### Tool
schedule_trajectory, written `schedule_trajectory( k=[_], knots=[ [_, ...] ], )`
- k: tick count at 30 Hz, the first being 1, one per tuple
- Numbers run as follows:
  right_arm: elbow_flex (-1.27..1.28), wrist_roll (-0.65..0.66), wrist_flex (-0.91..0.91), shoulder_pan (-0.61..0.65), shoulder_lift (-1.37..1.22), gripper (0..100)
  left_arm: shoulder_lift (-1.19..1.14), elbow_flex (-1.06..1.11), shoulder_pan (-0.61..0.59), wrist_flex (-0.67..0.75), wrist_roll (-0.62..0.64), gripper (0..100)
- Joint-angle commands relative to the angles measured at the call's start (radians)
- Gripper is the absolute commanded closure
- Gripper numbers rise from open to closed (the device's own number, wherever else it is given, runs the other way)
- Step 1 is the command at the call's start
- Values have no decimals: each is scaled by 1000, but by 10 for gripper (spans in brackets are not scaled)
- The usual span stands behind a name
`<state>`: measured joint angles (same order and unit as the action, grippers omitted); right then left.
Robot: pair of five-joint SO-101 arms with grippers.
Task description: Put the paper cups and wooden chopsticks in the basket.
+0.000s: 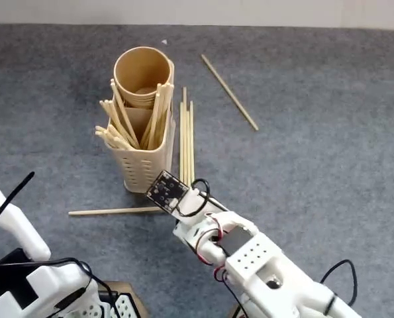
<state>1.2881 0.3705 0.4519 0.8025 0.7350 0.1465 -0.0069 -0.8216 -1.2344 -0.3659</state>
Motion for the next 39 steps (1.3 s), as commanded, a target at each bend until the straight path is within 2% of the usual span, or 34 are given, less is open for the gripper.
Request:
schedule_trajectory(
  k=[1, 6, 9, 17, 19, 21, 22, 27, 33, 36, 39],
  knots=[
    [-5, 9, -68, 5, -68, 851, 5, -39, -30, 15, 6, 783],
    [-4, 14, -84, 10, -147, 851, 5, -41, -50, 15, 5, 782],
    [-7, 71, -85, 10, -196, 851, 5, -39, -50, 15, 5, 782],
    [-8, 74, -177, 10, -308, 851, 7, -16, -51, 15, 5, 782],
    [-19, 77, -165, 12, -320, 892, 7, -13, -51, 15, 3, 782],
    [-30, 78, -140, 12, -321, 994, 7, -13, -51, 15, 3, 782],
    [-38, 78, -127, 8, -321, 995, 7, -13, -51, 15, 3, 782],
    [-67, 72, -44, 5, -321, 993, 7, -13, -51, 15, 3, 782],
    [-142, 71, 185, -45, -300, 993, 7, -13, -53, 15, 3, 782],
    [-183, 74, 315, -58, -194, 993, 7, -13, -48, 15, 3, 782],
    [-263, 58, 490, 4, -10, 993, 7, -13, -45, 15, 5, 782]
  ],
)
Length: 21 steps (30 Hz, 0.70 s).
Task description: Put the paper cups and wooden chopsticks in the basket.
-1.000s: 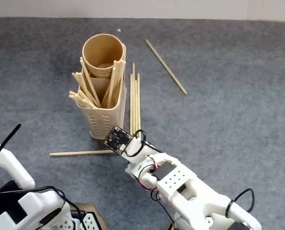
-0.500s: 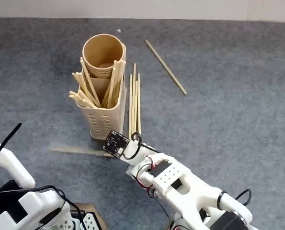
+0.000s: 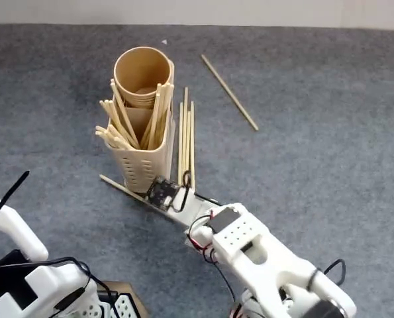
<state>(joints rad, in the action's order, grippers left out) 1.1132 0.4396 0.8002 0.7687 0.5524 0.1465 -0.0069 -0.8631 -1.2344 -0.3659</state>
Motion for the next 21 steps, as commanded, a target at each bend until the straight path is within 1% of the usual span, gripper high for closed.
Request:
schedule_trajectory(
  k=[1, 3, 6, 10, 13, 14, 16, 18, 21],
  knots=[
    [-130, -44, 199, 59, 243, 993, 7, -13, -4, 15, 5, 782],
    [-239, -107, 306, 88, 383, 993, 7, -13, -7, 15, 5, 782],
    [-452, -153, 424, 94, 535, 993, 7, -15, -10, 14, 5, 782],
    [-727, -178, 522, 93, 582, 993, 7, -15, -5, 9, 5, 782],
    [-878, -190, 545, 85, 582, 993, 7, -15, -5, 9, 5, 782],
    [-918, -215, 541, 58, 584, 993, 7, -15, -8, 9, 5, 782],
    [-955, -253, 521, -41, 581, 993, 7, -15, -10, 9, 5, 782],
    [-943, -282, 490, -151, 582, 993, 7, -15, -10, 9, 5, 782],
    [-906, -364, 466, -292, 582, 993, 7, -13, -10, 9, 5, 782]
  ],
)
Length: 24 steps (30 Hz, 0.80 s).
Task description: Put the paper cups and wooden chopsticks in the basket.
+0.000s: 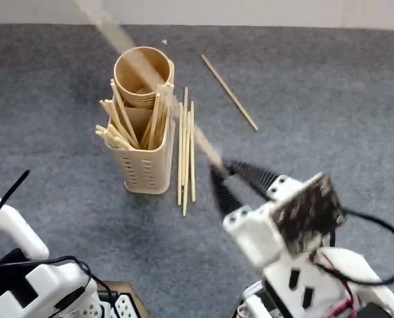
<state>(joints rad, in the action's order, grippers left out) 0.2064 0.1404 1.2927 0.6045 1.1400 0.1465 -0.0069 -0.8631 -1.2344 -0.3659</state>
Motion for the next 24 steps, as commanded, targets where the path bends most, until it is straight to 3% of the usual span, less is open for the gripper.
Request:
schedule_trajectory(
  k=[1, 6, 14, 24],
  knots=[
    [22, -87, -30, -165, -7, 993, 7, -13, -7, 9, 5, 782],
    [318, -112, -96, -191, -7, 993, 7, -13, -2, 8, 6, 782],
    [937, -112, -562, -142, -8, 993, 7, 10, 44, -41, 49, 782],
    [808, -109, -581, -222, -349, 993, 7, 97, 197, -69, 150, 782]
  ],
)
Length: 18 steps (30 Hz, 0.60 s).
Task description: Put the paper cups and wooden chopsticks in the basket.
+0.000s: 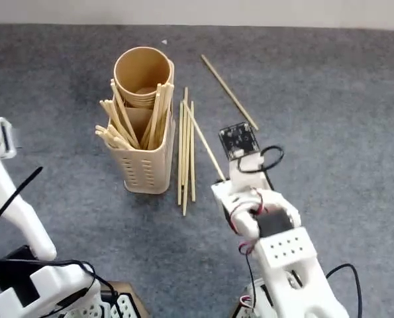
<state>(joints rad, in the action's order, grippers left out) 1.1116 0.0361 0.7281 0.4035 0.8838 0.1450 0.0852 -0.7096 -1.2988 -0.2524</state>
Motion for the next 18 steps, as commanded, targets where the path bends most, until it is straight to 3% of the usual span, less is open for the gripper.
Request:
schedule_trajectory(
  k=[1, 10, 18],
  knots=[
    [-133, -8, -4, -21, -137, 993, 8, 12, 54, -3, 55, 782],
    [-348, -98, 19, 12, -527, 993, 8, 16, 157, -49, 258, 782],
    [-354, -28, 19, 148, -638, 974, 10, 56, 160, -41, 285, 782]
  ],
)
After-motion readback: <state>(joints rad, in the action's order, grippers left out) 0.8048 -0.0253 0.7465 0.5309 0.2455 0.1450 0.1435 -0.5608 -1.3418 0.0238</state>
